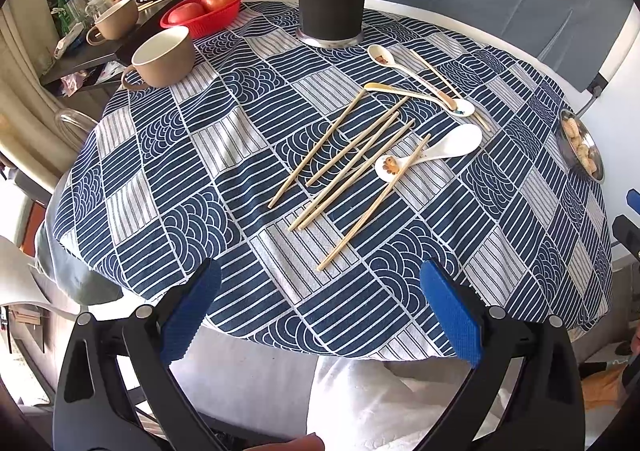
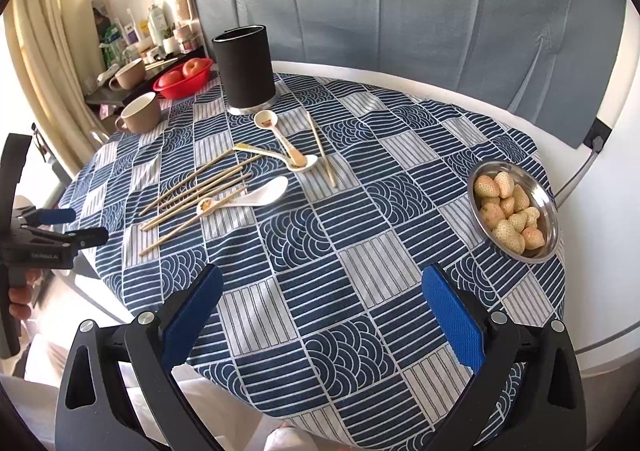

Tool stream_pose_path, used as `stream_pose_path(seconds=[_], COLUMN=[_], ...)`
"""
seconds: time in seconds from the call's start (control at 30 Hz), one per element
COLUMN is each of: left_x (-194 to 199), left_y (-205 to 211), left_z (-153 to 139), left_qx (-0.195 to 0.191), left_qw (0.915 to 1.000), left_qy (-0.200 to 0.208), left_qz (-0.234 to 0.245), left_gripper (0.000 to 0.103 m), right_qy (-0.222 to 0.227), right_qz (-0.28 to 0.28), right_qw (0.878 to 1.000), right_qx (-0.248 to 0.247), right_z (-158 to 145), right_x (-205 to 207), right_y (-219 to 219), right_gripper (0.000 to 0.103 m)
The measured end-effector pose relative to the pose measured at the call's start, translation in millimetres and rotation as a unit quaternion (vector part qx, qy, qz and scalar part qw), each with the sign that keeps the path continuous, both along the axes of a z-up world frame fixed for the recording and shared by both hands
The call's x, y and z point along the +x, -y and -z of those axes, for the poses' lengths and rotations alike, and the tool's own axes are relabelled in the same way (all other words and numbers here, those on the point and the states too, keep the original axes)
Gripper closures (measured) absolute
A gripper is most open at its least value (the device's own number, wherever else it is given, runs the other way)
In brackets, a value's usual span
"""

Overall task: Organize utensils
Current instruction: 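Move the left tool toward the wooden chopsticks on the cloth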

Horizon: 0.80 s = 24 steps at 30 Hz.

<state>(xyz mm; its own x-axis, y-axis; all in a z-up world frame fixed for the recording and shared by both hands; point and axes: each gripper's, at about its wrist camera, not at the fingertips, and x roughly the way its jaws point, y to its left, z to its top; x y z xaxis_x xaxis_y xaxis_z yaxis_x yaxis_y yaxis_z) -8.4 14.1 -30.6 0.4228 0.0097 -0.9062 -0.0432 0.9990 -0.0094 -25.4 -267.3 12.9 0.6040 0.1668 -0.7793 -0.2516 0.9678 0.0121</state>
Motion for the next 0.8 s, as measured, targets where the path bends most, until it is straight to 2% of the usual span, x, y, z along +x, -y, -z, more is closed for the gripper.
stream_pose_path(seconds=[0.23,0.5,0.6,0.73,0.8], left_x=[-5,5,14,29,38], left_y=[1,6,5,8,5], left_z=[6,12,16,25,27], left_qx=[0.002,0.024,0.023,0.042,0.04], left_qw=[1.0,0.9995,0.9995,0.9989,0.999], left_qy=[-0.008,0.019,0.021,0.016,0.013], left_qz=[0.002,0.008,0.007,0.015,0.015], left_gripper=[0.006,0.006,0.006,0.006,0.006], right_qy=[0.006,0.034,0.061,0.062,0.066], right_qz=[0.003,-0.005,-0.008,-0.028,-0.036], right_qw=[1.0,0.999,0.998,0.997,0.996], right_qx=[0.002,-0.01,-0.031,-0.043,-0.046], right_z=[-3,-4,-3,-4,-6], right_x=[-9,-16,-11,6,19], right_y=[8,16,14,8,5], right_gripper=[0.008,0.008,0.008,0.008,0.008])
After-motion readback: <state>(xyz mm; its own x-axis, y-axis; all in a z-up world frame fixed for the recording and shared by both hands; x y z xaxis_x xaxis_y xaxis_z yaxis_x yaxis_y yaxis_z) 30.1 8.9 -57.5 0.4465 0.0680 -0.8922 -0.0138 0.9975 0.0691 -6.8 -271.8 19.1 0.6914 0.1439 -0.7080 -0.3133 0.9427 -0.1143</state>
